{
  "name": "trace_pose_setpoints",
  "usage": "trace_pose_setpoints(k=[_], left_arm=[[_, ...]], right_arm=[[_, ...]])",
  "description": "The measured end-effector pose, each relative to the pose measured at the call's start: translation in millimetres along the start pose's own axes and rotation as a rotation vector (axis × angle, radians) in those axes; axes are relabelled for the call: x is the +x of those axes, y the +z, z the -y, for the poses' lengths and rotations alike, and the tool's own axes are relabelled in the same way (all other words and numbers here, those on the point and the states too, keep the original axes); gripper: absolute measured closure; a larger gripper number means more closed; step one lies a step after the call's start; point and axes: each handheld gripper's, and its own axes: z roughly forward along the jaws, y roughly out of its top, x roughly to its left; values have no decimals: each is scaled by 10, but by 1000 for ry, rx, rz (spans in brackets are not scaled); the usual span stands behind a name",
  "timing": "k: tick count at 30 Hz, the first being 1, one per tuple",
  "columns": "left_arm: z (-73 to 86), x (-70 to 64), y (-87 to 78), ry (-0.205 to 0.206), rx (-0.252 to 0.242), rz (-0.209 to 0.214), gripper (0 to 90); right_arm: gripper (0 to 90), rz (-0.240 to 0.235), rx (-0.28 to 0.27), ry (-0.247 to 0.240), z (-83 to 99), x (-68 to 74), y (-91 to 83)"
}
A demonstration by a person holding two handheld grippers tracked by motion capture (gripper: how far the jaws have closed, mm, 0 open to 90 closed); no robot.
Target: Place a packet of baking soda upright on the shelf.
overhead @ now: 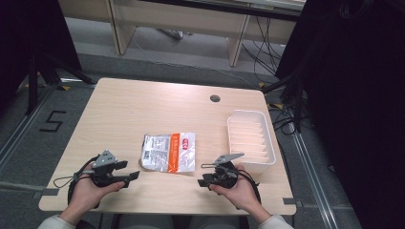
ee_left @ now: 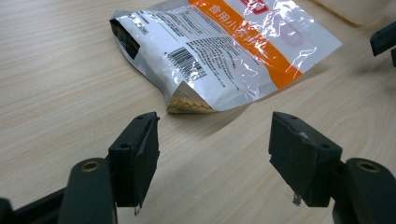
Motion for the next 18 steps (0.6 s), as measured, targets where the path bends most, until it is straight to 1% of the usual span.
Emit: trace_pose_setpoints(k=[1,2,3,4,6,7,8,9,12,13,14,15,16,17,18], left_arm=[[0,0,0,0,0,0,327],[-2,2,8,8,-2,7,327],[-2,-3,15,8,-3,10,327],[3,-13,22,7,-2,17,328],[3,-19,19,13,-2,16,328],[1,-24,16,25,-4,18,328],[1,-23,17,29,-4,19,329],[1,-24,17,25,-4,17,329],[-4,-24,20,27,-1,18,330],[-4,-26,23,27,-1,19,331],[-4,-26,23,27,-1,19,331],[-6,-29,30,27,-1,21,331],[-6,-30,31,27,0,21,332],[-7,-30,33,28,0,22,332],[-6,-31,34,27,0,22,333]], right_arm=[[639,1,-10,8,-12,0,9],[639,1,-10,8,-12,0,9],[633,-12,-5,10,-29,-5,22],[620,4,-8,12,-65,-7,53],[614,13,-12,20,-91,-14,79],[613,18,-22,31,-109,-23,96],[614,18,-46,45,-115,-24,121],[608,14,-26,46,-139,-39,113],[606,1,-57,97,-197,-73,133],[601,-14,-60,107,-219,-88,137],[601,-14,-60,107,-219,-88,137],[570,-23,-69,125,-258,-119,167],[558,-26,-71,138,-270,-123,184],[543,-25,-72,135,-283,-138,205],[529,-31,-70,144,-300,-147,229]])
